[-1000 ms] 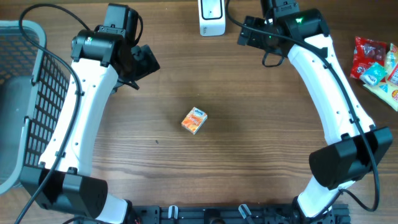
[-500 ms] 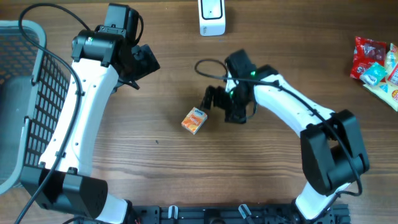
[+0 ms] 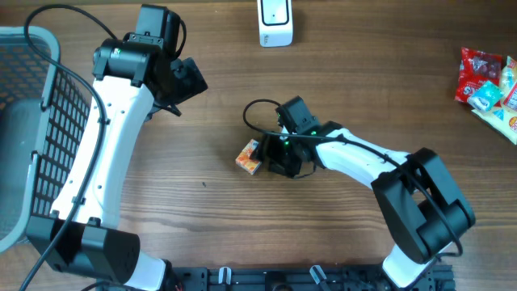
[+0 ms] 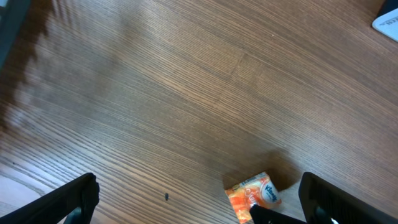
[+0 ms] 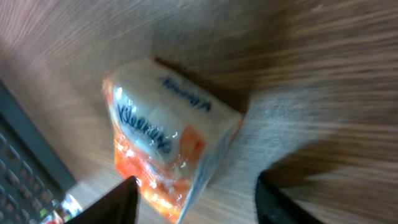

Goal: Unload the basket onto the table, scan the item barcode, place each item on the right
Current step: 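Reach the right gripper to the orange tissue pack and grasp it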

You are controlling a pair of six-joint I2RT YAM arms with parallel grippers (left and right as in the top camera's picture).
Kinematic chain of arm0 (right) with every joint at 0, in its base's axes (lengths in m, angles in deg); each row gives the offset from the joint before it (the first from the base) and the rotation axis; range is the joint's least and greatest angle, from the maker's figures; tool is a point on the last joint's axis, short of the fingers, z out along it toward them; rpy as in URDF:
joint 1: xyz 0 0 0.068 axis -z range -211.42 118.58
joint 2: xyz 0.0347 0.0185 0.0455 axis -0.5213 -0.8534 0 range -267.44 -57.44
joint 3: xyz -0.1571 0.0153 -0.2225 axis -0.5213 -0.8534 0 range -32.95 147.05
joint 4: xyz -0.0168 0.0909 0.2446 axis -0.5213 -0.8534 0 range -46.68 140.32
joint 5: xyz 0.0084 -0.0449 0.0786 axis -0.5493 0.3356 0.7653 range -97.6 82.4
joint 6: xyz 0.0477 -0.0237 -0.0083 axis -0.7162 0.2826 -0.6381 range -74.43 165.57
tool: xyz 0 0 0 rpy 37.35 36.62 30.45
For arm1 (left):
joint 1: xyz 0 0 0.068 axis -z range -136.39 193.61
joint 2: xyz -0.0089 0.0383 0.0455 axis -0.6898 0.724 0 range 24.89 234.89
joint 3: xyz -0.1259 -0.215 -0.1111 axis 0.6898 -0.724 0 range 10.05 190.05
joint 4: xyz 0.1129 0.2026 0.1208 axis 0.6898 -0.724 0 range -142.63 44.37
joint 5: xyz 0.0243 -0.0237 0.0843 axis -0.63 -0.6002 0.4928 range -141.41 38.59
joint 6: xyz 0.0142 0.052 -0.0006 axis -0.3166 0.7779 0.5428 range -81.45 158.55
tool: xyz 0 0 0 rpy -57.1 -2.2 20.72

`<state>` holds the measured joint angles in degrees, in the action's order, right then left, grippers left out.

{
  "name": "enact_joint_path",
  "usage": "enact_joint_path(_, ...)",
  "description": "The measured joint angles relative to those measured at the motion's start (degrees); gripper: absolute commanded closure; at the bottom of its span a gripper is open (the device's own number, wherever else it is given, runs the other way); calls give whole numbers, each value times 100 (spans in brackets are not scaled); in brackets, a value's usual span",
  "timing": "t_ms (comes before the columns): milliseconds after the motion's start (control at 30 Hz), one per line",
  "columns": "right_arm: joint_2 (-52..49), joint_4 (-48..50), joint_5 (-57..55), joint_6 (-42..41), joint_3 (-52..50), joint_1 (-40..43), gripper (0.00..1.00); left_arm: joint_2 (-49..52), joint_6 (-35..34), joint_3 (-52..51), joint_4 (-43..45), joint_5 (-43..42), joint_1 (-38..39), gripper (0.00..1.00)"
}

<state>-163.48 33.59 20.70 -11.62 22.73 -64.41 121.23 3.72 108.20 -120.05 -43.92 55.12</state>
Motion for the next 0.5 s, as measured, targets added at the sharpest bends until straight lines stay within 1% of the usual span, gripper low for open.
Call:
enact_joint_path(67,52,160,-50,-219,-101,-4,43,0,0,0,4,2,0,0)
enact_joint_path(100,63,232,-68,-297,-142,-11,45,0,0,0,7,0,0,0)
enact_joint_path(200,72,376,-94,-369,-188,-15,47,0,0,0,4,2,0,0)
enact_joint_path(267,72,448,-142,-413,-199,-24,51,0,0,0,4,2,0,0)
enact_joint_path(333,61,483,-201,-457,-208,-35,52,0,0,0,4,0,0,0)
enact_joint_path(367,37,522,-199,-490,-208,-35,56,0,0,0,4,0,0,0)
enact_joint_path(400,9,597,-192,-520,-208,-35,63,0,0,0,4,2,0,0)
enact_joint_path(433,-24,640,-184,-544,-208,-35,72,0,0,0,4,2,0,0)
enact_joint_path(467,-59,667,-175,-566,-205,-33,93,0,0,0,7,2,0,0)
enact_joint_path(500,-90,675,-186,-564,-203,-35,96,0,0,0,2,2,0,0)
